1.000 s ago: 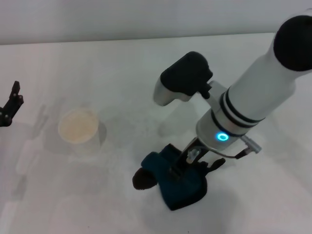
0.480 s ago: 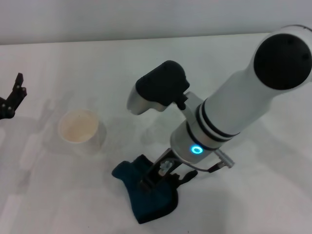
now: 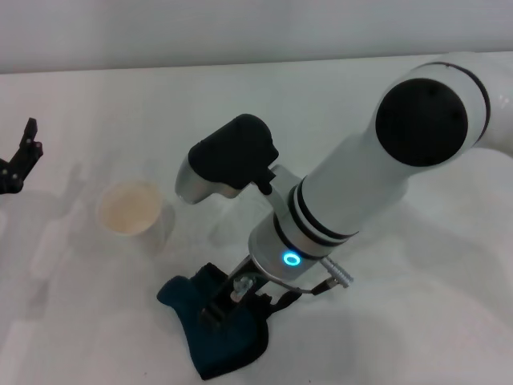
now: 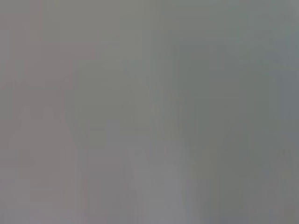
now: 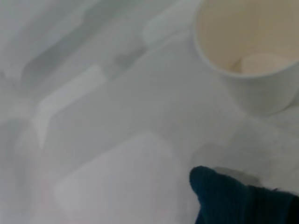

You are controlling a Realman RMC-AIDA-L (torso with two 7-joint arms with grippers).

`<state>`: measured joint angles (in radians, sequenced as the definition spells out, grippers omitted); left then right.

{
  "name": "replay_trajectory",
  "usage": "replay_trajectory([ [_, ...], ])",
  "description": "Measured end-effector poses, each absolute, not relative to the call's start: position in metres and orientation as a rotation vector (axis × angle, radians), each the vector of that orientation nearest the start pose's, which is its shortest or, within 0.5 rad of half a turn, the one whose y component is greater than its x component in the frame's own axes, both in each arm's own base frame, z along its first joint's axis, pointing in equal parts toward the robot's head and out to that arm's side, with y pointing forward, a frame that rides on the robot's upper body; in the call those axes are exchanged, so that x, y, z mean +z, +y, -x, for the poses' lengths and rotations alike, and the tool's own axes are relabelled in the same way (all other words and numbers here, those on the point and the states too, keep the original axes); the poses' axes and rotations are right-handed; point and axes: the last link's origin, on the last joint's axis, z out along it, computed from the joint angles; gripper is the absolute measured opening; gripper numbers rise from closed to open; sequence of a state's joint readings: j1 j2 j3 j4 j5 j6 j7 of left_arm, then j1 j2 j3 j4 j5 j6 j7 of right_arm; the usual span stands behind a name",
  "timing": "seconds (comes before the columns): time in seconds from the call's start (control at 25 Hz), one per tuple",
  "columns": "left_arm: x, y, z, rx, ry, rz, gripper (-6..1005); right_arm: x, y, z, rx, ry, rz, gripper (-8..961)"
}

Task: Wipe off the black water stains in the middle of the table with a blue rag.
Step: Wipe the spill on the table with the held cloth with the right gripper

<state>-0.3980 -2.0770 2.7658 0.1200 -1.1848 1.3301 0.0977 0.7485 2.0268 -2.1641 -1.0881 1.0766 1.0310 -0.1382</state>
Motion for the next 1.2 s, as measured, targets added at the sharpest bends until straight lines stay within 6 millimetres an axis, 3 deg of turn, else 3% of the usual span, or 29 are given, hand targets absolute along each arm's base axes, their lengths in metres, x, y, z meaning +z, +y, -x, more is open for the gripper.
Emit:
replay_trajectory([
  [0.12, -0.022, 0.299, 0.328, -0.554, -0.225, 1.708, 880, -0.140, 0.301, -0.135, -0.405, 1.157, 2.776, 87],
  [0.56, -0.021, 0.298, 0.328, -0.556, -0.223, 1.705, 882, -0.104, 0.319, -0.169, -0.468, 1.207, 2.597, 86],
  [0.72, -0.022, 0.298, 0.328, -0.553, -0.226, 1.707, 882, -0.109, 0.312, -0.166, -0.471, 1.195, 2.619, 84],
  [1.2, -0.024, 0.296, 0.326, -0.565, -0.224, 1.714, 881, -0.146, 0.278, -0.129, -0.413, 1.081, 2.811, 86],
])
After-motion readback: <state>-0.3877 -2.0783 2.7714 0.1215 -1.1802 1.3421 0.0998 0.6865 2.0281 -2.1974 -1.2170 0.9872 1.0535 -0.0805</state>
